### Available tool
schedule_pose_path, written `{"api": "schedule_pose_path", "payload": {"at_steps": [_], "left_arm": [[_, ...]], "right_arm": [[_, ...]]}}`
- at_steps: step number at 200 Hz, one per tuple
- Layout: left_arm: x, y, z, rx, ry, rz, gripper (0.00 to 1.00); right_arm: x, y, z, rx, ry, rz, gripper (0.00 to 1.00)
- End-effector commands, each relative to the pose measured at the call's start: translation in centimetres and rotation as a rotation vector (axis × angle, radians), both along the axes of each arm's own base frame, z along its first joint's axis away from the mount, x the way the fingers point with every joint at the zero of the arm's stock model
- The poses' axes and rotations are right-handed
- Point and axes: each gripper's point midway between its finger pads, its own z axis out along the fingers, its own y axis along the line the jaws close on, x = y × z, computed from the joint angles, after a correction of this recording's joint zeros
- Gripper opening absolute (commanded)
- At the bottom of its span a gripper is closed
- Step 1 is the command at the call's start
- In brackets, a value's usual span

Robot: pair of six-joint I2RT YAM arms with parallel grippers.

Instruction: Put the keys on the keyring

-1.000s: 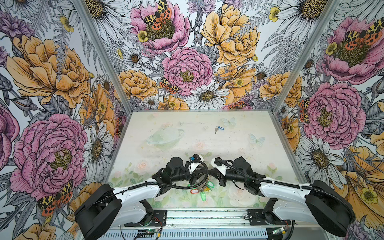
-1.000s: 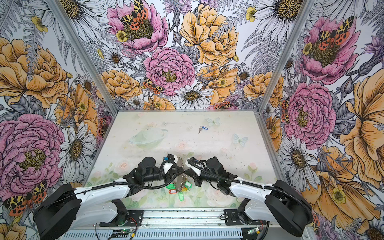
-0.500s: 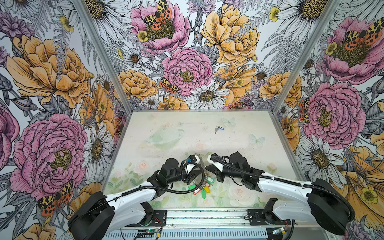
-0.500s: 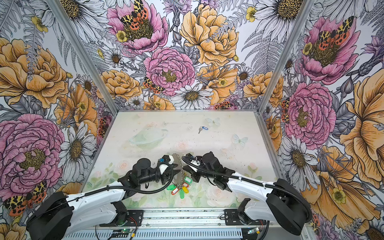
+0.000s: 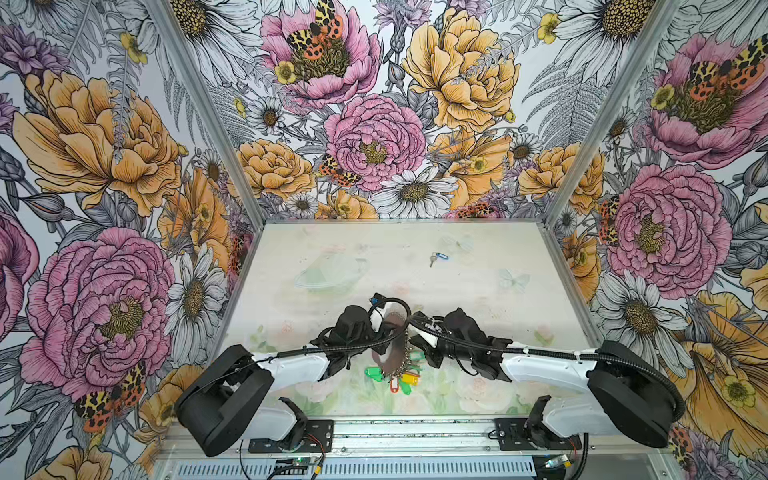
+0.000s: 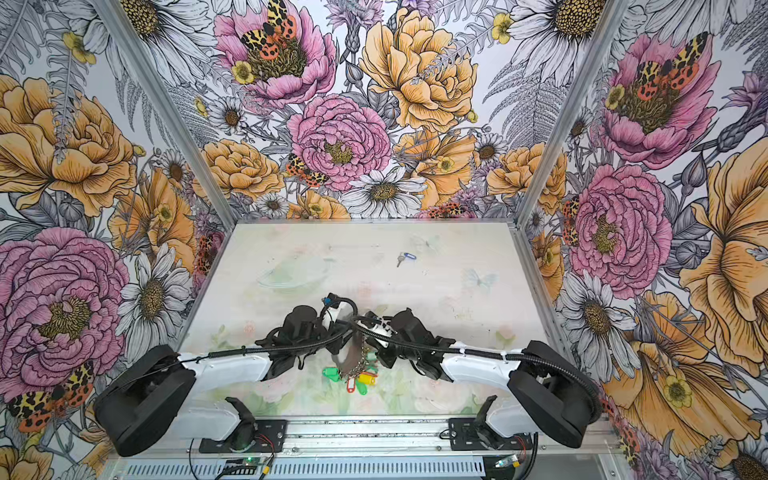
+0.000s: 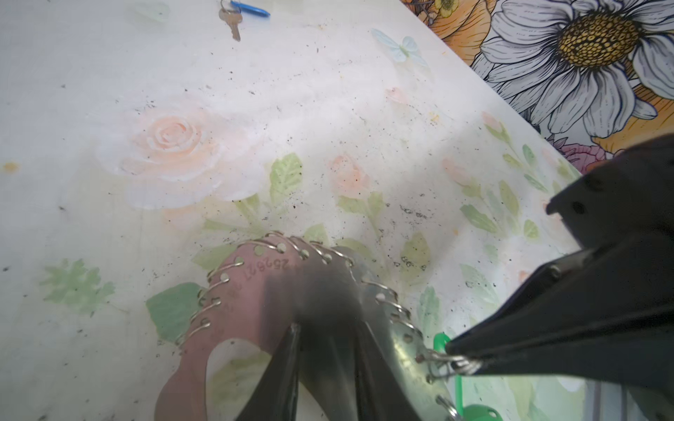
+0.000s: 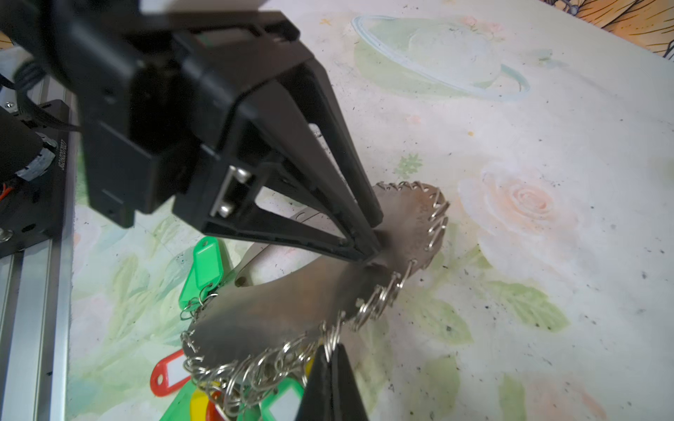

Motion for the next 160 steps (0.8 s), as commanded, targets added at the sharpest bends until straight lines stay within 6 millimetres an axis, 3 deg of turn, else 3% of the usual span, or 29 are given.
{"api": "schedule_pose_path", "payload": {"at_steps": [1, 61, 130, 160], "left_arm": [[0.6, -1.1, 0.2, -0.042, 0.035, 0.014, 0.25], [-1.0, -1.6, 0.8, -0.107, 0.032, -0.055, 0.21], [-2.1, -1.6, 0.3, -0.133, 0.06, -0.073, 0.14], [-2.6, -1.8, 1.0, -0.175, 0.034, -0.093, 0.13]], "right_arm": [[1.2, 1.5, 2.9, 0.099, -0.089, -0.014, 0.0], [2.2, 1.9, 2.5, 0.197, -0.074, -0.092, 0.0], [3.4, 1.0, 3.1, 0.302, -0.005, -0.18, 0.0], [3.6, 0.6, 3.1, 0.358, 0.021, -0.205, 0.0]]}}
